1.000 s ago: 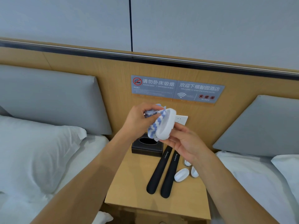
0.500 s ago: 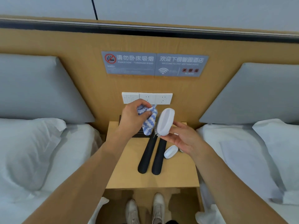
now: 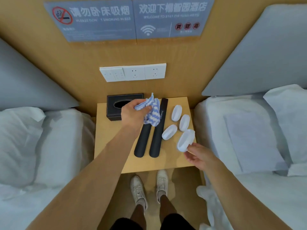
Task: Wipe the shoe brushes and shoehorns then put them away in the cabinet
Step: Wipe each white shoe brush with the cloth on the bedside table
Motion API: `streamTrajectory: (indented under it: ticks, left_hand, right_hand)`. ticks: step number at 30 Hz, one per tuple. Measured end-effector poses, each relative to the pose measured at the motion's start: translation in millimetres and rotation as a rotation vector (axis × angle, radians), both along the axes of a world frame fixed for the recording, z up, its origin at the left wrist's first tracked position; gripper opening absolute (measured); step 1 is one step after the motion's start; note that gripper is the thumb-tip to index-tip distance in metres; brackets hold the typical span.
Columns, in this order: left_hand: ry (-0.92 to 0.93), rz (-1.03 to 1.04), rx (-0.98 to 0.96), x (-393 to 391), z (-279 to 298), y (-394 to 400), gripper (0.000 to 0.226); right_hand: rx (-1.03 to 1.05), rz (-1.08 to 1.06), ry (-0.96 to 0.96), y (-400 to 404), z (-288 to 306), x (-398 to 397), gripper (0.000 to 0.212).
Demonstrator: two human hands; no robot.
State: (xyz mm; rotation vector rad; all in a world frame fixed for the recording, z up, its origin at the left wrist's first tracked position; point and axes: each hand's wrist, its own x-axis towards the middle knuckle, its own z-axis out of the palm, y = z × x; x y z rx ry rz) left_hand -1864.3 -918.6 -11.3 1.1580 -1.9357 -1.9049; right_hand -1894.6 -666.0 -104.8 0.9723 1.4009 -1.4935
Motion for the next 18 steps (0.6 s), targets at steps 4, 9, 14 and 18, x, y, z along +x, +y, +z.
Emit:
streamTrajectory:
  ticks: [4, 9, 14, 18]
  left_hand:
    - [0.018, -0.013, 0.044, 3.2, -17.0, -0.9, 0.017]
    - [0.038, -0.025, 0.073, 7.3, -34.7, -8.1, 0.022]
    - [0.005, -0.005, 0.120, 1.6, -55.7, -7.1, 0.021]
    - [-0.003, -0.010, 0.117, 3.4, -71.0, -3.0, 0.018]
  right_hand:
    - [0.019, -0.043, -0.043, 12.5, -33.3, -3.5, 0.037]
    - [0.058, -0.038, -0.023, 5.4, -61.6, -19.9, 0.040]
    - [0.125, 0.009, 0.017, -9.4, -86.5, -33.9, 0.039]
    - [0.197, 0.040, 0.018, -13.6, -104.5, -37.0, 0.021]
